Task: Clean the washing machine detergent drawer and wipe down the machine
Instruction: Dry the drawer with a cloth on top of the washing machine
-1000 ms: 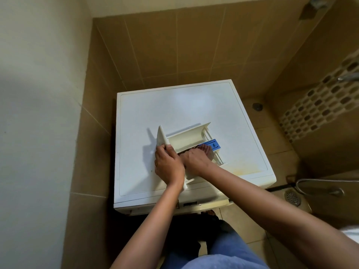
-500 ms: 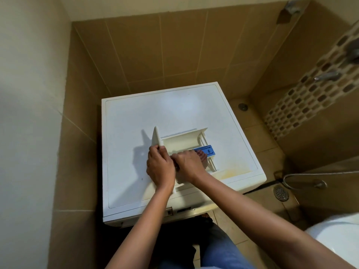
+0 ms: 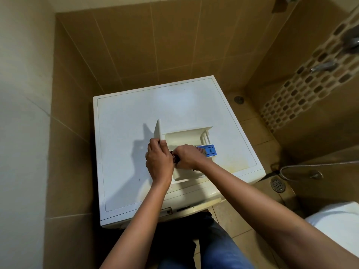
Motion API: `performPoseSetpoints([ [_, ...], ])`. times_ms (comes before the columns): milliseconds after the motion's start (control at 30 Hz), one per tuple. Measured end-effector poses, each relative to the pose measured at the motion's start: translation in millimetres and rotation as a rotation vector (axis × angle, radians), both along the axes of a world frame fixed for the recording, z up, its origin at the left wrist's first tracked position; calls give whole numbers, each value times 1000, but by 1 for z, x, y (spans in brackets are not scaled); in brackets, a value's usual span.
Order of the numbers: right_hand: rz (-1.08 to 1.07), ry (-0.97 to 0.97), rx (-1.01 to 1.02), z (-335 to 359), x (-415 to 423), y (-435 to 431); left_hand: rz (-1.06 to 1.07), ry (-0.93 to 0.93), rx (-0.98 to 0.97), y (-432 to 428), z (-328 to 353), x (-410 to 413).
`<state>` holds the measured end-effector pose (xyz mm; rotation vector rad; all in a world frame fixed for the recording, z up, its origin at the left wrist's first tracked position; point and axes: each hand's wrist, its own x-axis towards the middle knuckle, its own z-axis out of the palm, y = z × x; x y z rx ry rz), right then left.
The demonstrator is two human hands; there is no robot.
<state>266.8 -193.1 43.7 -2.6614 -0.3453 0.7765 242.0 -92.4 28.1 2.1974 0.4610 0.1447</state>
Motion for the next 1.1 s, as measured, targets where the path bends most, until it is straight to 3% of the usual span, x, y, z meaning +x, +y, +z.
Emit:
performPoseSetpoints([
  [100, -222, -15, 197, -8, -7, -10, -3, 8, -2, 1, 1, 0],
  [233, -384, 144, 629, 18, -1, -37, -31, 4, 18, 2, 1, -2],
  [300, -611, 25, 750, 33, 7, -50, -27, -1, 13, 2, 1, -2],
  [367, -859, -173, 633, 41, 15, -58, -20, -5, 10, 2, 0, -2],
  [433, -921, -259, 368, 41, 24, -61, -13, 1, 9, 2, -1, -3],
  [600, -529, 142, -8, 13, 40, -29, -5, 5, 9, 2, -4, -2],
  [767, -284, 214, -187, -15, 48, -1, -21, -31, 15, 2, -7, -1],
  [933, -17, 94, -3, -14, 39, 11, -15, -36, 36, 3, -7, 1],
  [1100, -4, 28, 119, -16, 30, -21, -10, 6, 92, 2, -6, 1],
])
